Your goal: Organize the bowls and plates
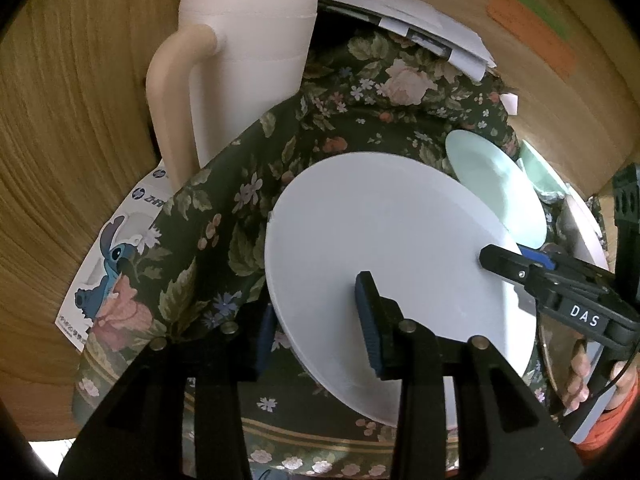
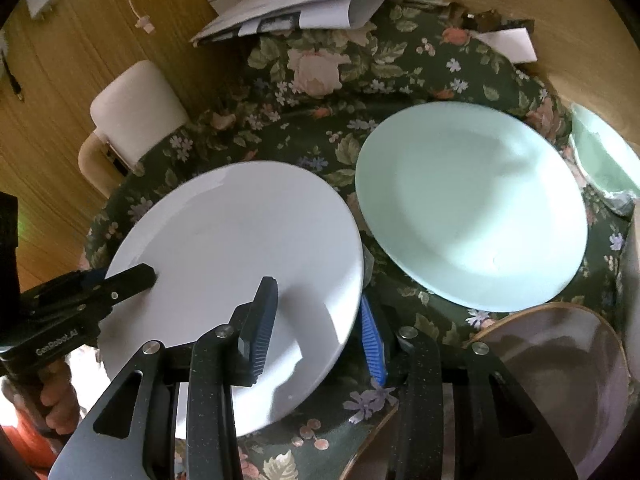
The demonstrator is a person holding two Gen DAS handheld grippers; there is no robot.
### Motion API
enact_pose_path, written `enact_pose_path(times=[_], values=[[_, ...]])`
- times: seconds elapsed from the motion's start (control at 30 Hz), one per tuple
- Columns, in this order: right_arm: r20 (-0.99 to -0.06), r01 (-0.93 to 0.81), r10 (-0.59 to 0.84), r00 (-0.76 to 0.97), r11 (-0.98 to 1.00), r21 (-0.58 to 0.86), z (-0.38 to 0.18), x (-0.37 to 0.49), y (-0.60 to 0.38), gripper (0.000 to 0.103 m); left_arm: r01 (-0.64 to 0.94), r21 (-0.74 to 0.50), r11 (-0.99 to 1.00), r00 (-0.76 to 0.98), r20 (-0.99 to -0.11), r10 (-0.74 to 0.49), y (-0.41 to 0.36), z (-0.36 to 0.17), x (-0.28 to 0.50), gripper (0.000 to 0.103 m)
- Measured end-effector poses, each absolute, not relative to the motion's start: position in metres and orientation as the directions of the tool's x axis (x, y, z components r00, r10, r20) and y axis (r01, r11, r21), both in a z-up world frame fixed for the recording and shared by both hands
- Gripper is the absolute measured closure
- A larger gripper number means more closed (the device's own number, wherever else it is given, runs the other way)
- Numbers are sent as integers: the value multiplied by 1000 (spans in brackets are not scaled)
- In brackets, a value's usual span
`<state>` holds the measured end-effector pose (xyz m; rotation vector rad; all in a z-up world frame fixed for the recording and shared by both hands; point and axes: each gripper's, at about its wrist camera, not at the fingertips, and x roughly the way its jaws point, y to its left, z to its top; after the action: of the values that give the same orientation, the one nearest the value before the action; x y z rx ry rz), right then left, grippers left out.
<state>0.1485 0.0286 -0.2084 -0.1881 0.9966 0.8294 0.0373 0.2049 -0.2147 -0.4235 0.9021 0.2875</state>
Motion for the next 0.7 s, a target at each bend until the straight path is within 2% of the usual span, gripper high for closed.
enact_pose_path(times=[0.7], values=[[-717,-664,587,376,710,234,-172,124,-9,67,-340,-212,916,674,-735,80,177,-171,24,65]])
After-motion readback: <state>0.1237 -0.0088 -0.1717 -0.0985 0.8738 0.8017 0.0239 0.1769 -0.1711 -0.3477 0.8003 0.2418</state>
